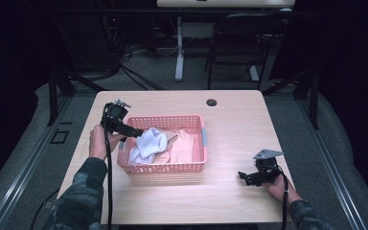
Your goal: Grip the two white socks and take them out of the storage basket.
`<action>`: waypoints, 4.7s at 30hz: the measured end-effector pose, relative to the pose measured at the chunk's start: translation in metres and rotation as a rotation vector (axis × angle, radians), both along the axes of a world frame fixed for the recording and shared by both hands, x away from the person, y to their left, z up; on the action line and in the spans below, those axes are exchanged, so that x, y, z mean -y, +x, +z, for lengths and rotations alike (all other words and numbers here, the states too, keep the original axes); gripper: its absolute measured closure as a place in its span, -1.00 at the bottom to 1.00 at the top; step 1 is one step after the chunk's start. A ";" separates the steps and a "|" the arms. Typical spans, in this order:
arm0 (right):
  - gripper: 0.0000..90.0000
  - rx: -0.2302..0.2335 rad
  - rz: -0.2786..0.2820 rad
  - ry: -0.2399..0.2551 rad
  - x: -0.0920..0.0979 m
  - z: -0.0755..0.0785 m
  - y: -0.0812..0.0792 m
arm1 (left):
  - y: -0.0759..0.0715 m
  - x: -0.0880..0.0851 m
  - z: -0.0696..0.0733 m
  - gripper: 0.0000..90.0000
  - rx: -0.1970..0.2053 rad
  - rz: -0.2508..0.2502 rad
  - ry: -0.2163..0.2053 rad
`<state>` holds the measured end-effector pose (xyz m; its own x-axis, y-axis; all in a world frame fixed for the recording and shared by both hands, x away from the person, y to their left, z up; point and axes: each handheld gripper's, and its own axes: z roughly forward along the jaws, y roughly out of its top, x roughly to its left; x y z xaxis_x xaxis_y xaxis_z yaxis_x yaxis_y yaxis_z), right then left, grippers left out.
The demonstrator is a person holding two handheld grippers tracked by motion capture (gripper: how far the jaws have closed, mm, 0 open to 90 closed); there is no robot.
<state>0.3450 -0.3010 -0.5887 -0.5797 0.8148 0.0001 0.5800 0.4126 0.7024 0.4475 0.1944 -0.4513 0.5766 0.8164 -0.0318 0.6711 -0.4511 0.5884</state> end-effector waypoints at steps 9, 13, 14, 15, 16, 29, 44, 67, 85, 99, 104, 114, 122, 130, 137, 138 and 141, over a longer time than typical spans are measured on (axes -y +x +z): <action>-1.00 0.000 0.001 0.001 0.000 0.000 0.000 | 0.017 0.030 -0.020 -0.75 -0.063 -0.029 0.024; -1.00 0.001 -0.001 0.002 0.000 0.000 0.000 | 0.023 0.041 -0.026 -0.62 -0.085 -0.029 0.060; -1.00 0.002 -0.002 0.001 0.000 0.000 0.000 | 0.025 0.043 -0.028 -0.57 -0.088 -0.029 0.066; -1.00 0.002 0.000 0.002 0.000 0.000 0.000 | 0.027 0.045 -0.029 -0.54 -0.095 -0.028 0.068; -1.00 0.002 0.000 0.002 0.000 0.000 0.000 | 0.029 0.047 -0.031 -0.52 -0.101 -0.022 0.071; -1.00 0.001 0.002 0.001 0.000 0.000 -0.001 | 0.043 0.054 -0.050 0.28 -0.162 0.006 0.113; -1.00 -0.001 0.006 0.001 0.000 0.000 0.000 | 0.026 0.048 -0.020 0.82 -0.040 -0.010 0.089; -1.00 0.001 0.002 0.001 0.000 0.000 -0.001 | 0.012 0.020 0.019 0.83 0.007 -0.009 -0.032; -1.00 0.001 0.001 0.000 0.000 0.000 -0.001 | -0.002 0.014 0.056 0.83 0.061 -0.037 -0.041; -1.00 0.001 0.000 0.000 0.000 0.000 -0.001 | -0.011 0.005 0.087 0.83 0.101 -0.035 -0.033; -1.00 -0.001 0.004 0.001 0.000 0.000 -0.001 | -0.015 -0.004 0.101 0.83 0.123 -0.022 -0.030; -1.00 -0.001 0.004 0.002 0.000 0.000 -0.001 | -0.023 -0.029 0.120 0.83 0.156 0.013 -0.030; -1.00 -0.001 0.004 0.002 0.000 0.000 -0.001 | -0.029 -0.052 0.127 0.83 0.167 0.056 -0.028; -1.00 0.001 0.000 0.000 0.000 0.000 -0.001 | -0.034 -0.077 0.128 0.83 0.171 0.102 -0.024; -1.00 -0.001 0.005 0.002 0.000 0.000 -0.001 | -0.038 -0.097 0.126 0.83 0.167 0.140 -0.019; -1.00 0.001 0.000 0.000 0.000 0.000 -0.001 | -0.039 -0.100 0.125 0.83 0.165 0.145 -0.017; -1.00 -0.001 0.005 0.001 0.000 0.000 -0.001 | -0.040 -0.105 0.122 0.83 0.159 0.156 -0.015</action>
<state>0.3444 -0.3015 -0.5888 -0.5837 0.8119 0.0018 0.5786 0.4144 0.7025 0.4075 0.2995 -0.3292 0.4419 0.8963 0.0363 0.6305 -0.3391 0.6982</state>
